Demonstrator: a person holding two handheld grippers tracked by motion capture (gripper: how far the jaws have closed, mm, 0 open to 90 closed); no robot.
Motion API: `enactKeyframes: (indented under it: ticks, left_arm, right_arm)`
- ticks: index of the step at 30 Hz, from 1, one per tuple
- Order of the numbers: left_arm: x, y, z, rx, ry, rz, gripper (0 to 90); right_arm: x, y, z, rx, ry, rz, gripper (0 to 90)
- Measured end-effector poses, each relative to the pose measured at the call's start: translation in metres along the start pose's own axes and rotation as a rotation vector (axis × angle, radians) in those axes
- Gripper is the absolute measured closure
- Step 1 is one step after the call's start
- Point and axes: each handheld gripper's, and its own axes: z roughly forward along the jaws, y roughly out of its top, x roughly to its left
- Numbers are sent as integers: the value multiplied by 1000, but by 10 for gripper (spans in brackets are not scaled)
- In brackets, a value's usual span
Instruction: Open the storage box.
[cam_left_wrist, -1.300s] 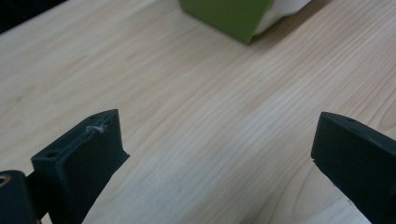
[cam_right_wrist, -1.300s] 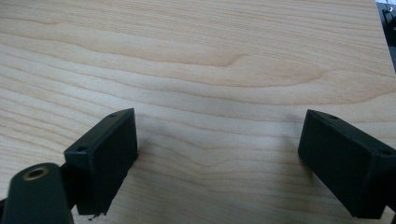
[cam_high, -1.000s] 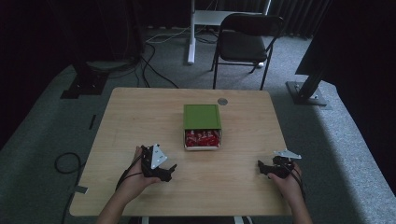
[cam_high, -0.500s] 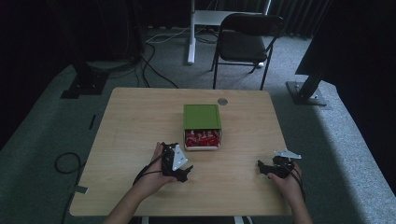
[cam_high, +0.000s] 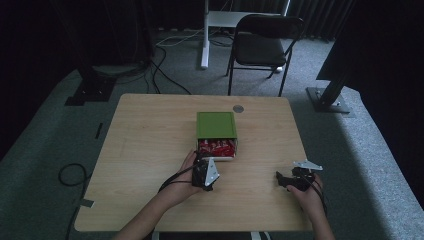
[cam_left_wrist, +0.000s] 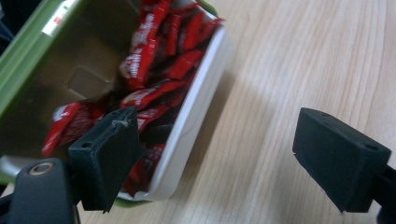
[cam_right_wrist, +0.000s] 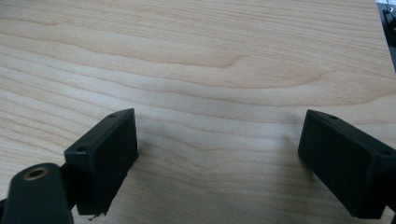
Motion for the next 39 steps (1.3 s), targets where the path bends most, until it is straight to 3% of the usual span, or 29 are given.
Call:
enactKeyframes:
  ticks: [1, 2, 13, 16, 19, 20, 22, 27, 29, 32, 39]
  left_arm:
    - [0, 0, 0, 0, 0, 0, 159]
    - [-2, 0, 3, 6, -19, 29, 162]
    - [-1, 0, 20, 48, -39, 51, 175]
    - [-2, 0, 25, 78, -25, 103, 196]
    - [-2, 2, 26, 96, -12, 112, 247]
    - [-1, 4, 27, 123, 8, 156, 290]
    - [-1, 5, 29, 143, 21, 182, 331]
    - [-4, 6, 36, 197, 104, 278, 439]
    - [-6, 8, 38, 215, 136, 269, 487]
    - [-7, 10, 41, 244, 159, 301, 527]
    - [-9, 12, 46, 290, 181, 356, 548]
  right_arm:
    - [0, 0, 0, 0, 0, 0, 113]
    - [0, 0, 0, 0, 0, 0, 113]
    - [0, 0, 0, 0, 0, 0, 113]
    - [0, 0, 0, 0, 0, 0, 113]
    - [0, 0, 0, 0, 0, 0, 113]
    - [0, 0, 0, 0, 0, 0, 113]
    - [0, 0, 0, 0, 0, 0, 113]
    - [0, 0, 0, 0, 0, 0, 114]
    - [0, 0, 0, 0, 0, 0, 114]
    - [0, 0, 0, 0, 0, 0, 114]
    - [0, 0, 0, 0, 0, 0, 114]
